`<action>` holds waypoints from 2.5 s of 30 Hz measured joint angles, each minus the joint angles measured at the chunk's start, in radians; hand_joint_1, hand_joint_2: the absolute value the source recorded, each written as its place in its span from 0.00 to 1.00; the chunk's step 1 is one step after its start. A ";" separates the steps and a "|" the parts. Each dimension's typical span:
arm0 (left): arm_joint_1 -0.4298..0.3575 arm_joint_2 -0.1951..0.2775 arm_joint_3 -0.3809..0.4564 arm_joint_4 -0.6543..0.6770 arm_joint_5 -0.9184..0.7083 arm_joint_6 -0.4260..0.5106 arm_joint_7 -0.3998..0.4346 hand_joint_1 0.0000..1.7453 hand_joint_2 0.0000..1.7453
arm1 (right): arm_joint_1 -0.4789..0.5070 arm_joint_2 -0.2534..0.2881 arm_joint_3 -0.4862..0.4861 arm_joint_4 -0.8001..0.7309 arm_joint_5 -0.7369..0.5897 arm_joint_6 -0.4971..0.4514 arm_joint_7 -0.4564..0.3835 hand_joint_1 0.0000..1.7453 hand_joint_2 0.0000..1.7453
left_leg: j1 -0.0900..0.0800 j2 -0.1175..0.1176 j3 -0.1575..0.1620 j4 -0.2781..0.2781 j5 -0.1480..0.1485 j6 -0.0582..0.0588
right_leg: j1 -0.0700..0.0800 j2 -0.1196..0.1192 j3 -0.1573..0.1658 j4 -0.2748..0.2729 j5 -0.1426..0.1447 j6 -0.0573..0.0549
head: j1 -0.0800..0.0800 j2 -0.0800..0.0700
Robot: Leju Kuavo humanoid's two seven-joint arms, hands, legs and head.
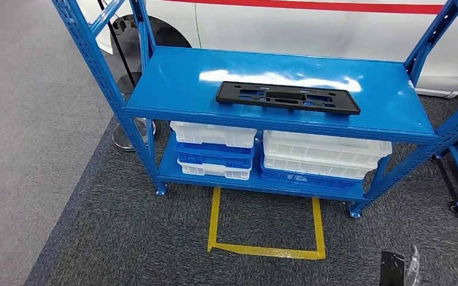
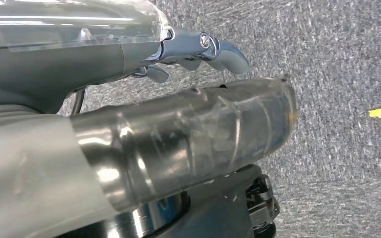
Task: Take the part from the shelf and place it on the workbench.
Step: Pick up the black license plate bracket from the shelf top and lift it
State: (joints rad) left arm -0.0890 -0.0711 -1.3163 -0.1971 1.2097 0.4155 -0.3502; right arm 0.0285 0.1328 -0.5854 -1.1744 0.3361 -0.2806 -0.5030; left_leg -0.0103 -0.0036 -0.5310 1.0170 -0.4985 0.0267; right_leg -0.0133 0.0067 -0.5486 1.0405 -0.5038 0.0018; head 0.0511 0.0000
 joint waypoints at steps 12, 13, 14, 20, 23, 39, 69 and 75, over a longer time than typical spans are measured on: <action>-0.029 -0.006 -0.109 0.016 0.045 0.022 -0.008 0.00 0.00 | -0.060 -0.021 0.388 -0.227 -0.042 0.049 -0.042 0.00 1.00 | 0.000 0.000 0.001 0.000 0.001 0.000 | 0.000 0.000 0.000 0.001 0.000 0.000 | 0.000 0.000; -0.032 -0.007 -0.117 0.017 0.046 0.024 -0.008 0.00 0.00 | -0.069 -0.023 0.422 -0.239 -0.047 0.056 -0.043 0.00 1.00 | 0.000 0.000 0.002 0.000 0.001 0.000 | 0.000 -0.001 0.000 0.001 0.000 0.000 | 0.000 0.000; -0.034 -0.007 -0.124 0.018 0.047 0.025 -0.007 0.00 0.00 | -0.078 -0.026 0.456 -0.249 -0.051 0.065 -0.043 0.00 1.00 | 0.000 0.000 0.002 0.000 0.001 0.000 | 0.000 -0.001 0.000 0.001 0.000 0.000 | 0.000 0.000; -0.049 -0.012 -0.163 0.024 0.053 0.030 -0.003 0.00 0.00 | -0.134 -0.037 0.658 -0.306 -0.077 0.115 -0.043 0.00 1.00 | 0.000 -0.001 0.003 0.000 0.001 0.000 | 0.000 -0.001 0.000 0.001 0.000 0.000 | 0.000 0.000; -0.055 -0.014 -0.181 0.026 0.054 0.032 0.000 0.00 0.00 | -0.164 -0.045 0.759 -0.330 -0.091 0.144 -0.043 0.00 1.00 | 0.000 -0.001 0.003 0.000 0.001 0.000 | 0.000 -0.001 0.000 0.001 0.000 0.000 | 0.000 0.000; -0.072 -0.019 -0.230 0.037 0.063 0.045 0.008 0.00 0.00 | -0.244 -0.082 1.075 -0.371 -0.165 0.238 -0.032 0.00 1.00 | -0.003 -0.002 -0.003 0.004 0.003 0.009 | -0.004 -0.001 -0.002 -0.004 0.005 0.010 | 0.000 0.000; -0.066 -0.020 -0.230 0.044 0.094 -0.052 -0.058 0.00 0.00 | -0.175 -0.175 1.079 -0.356 0.044 0.084 0.019 0.00 1.00 | 0.014 -0.003 -0.052 0.016 0.028 -0.014 | -0.002 -0.002 -0.046 0.007 0.030 0.004 | -0.001 0.000; -0.061 -0.020 -0.230 0.045 0.096 -0.060 -0.060 0.00 0.00 | -0.128 -0.187 1.063 -0.371 0.043 0.069 0.012 0.00 1.00 | 0.016 0.001 -0.045 -0.003 0.041 0.019 | -0.004 -0.003 -0.134 0.202 -0.082 0.024 | 0.000 0.000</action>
State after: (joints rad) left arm -0.1501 -0.0907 -1.5465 -0.1525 1.3060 0.3559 -0.4101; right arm -0.0990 -0.0543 0.4772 -1.5458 0.3789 -0.2120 -0.4912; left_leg 0.0056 -0.0024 -0.5762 1.0142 -0.4574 0.0460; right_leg -0.0169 0.0033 -0.6831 1.2430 -0.5861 0.0260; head 0.0515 0.0000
